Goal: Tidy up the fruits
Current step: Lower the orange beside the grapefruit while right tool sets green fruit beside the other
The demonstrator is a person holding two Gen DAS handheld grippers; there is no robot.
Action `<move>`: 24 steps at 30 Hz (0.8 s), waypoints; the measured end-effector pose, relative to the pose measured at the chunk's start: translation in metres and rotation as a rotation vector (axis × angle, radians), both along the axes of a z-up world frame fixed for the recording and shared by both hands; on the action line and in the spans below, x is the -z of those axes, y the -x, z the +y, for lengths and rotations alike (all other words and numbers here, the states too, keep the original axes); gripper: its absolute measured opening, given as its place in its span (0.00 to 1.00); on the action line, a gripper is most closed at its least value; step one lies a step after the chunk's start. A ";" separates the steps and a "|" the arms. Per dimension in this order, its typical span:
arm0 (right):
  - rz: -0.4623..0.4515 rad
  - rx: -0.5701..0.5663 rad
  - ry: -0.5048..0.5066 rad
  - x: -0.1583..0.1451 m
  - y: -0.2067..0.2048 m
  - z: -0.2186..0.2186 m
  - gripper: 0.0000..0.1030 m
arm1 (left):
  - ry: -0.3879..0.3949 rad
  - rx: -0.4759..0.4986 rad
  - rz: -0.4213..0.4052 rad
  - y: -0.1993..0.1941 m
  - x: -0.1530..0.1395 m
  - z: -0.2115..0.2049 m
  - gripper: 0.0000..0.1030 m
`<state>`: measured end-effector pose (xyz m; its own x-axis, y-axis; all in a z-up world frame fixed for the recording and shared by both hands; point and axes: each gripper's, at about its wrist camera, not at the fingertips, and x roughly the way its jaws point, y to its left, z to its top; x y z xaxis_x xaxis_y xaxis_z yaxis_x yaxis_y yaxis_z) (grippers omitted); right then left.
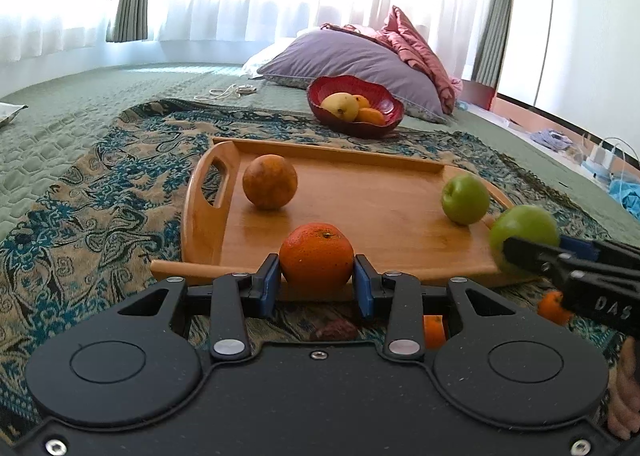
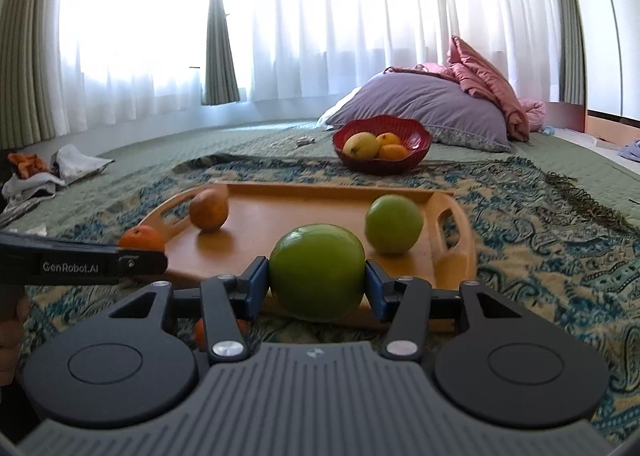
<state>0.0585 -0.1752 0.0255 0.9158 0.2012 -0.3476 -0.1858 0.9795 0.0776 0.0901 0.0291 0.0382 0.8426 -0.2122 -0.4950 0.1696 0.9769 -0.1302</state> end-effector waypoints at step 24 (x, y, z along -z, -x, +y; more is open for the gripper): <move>0.072 0.139 -0.001 0.002 -0.081 -0.028 0.53 | 0.064 -0.054 0.098 -0.096 0.016 0.023 0.35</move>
